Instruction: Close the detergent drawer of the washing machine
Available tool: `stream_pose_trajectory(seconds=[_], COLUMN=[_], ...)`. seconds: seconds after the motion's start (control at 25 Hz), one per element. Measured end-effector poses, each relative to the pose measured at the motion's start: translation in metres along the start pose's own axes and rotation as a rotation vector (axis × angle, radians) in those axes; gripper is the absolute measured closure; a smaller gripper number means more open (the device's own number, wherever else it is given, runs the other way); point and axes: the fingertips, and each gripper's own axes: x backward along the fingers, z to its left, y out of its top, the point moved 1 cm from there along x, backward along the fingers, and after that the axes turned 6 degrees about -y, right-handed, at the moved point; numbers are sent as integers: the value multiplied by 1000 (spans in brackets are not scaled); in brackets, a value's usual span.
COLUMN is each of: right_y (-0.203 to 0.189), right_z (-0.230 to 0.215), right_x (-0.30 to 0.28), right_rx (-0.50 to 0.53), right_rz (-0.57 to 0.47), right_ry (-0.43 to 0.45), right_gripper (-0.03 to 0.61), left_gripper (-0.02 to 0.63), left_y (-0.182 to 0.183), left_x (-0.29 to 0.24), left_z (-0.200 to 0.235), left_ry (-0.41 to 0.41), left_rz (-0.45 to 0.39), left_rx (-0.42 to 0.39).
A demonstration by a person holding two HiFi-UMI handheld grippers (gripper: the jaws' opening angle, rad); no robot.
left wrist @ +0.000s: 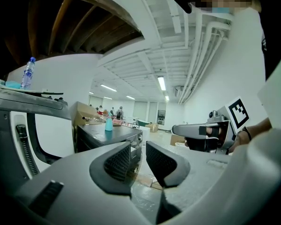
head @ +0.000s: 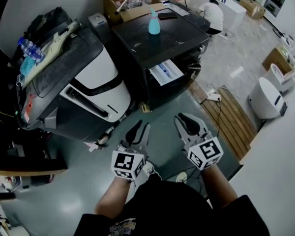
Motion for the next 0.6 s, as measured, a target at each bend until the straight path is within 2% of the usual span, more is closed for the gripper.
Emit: stream_pose_trajectory(seconds=[0.4, 0.6], right_y=[0, 0], right_z=[6, 11], right_x=[-34, -46], right_rx=[2, 11], right_rz=[-7, -12], right_ry=[-53, -91], right_gripper=[416, 367], left_gripper=[435, 394], left_y=[2, -2], left_x=[-8, -8], left_z=[33, 45], left_ry=[-45, -72], left_rz=[17, 76], left_rx=[-33, -44])
